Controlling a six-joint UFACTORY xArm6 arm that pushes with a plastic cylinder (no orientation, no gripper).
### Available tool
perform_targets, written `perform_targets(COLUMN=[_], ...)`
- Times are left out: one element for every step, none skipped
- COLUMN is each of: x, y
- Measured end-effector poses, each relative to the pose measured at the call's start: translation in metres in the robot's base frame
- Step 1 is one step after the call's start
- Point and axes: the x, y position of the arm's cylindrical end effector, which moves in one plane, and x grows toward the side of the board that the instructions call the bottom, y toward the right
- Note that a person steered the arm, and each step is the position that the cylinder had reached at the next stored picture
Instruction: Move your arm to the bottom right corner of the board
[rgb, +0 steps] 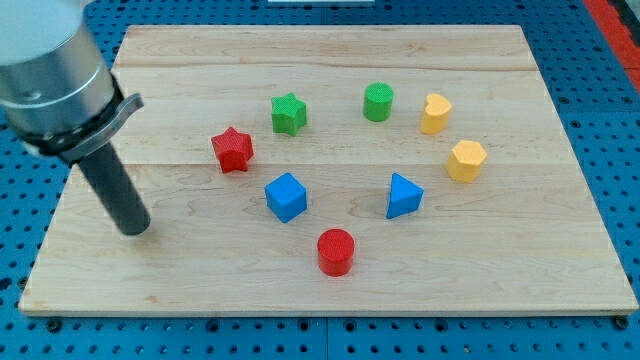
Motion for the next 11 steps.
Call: perform_targets(x=[0.022,0.067,0.081,0.082,0.082,0.082,0.081,0.081,0.081,0.081,0.082], y=[-0.004,0.011,0.031,0.035,0.052,0.065,0.144,0.186,0.186,0.187,0.219])
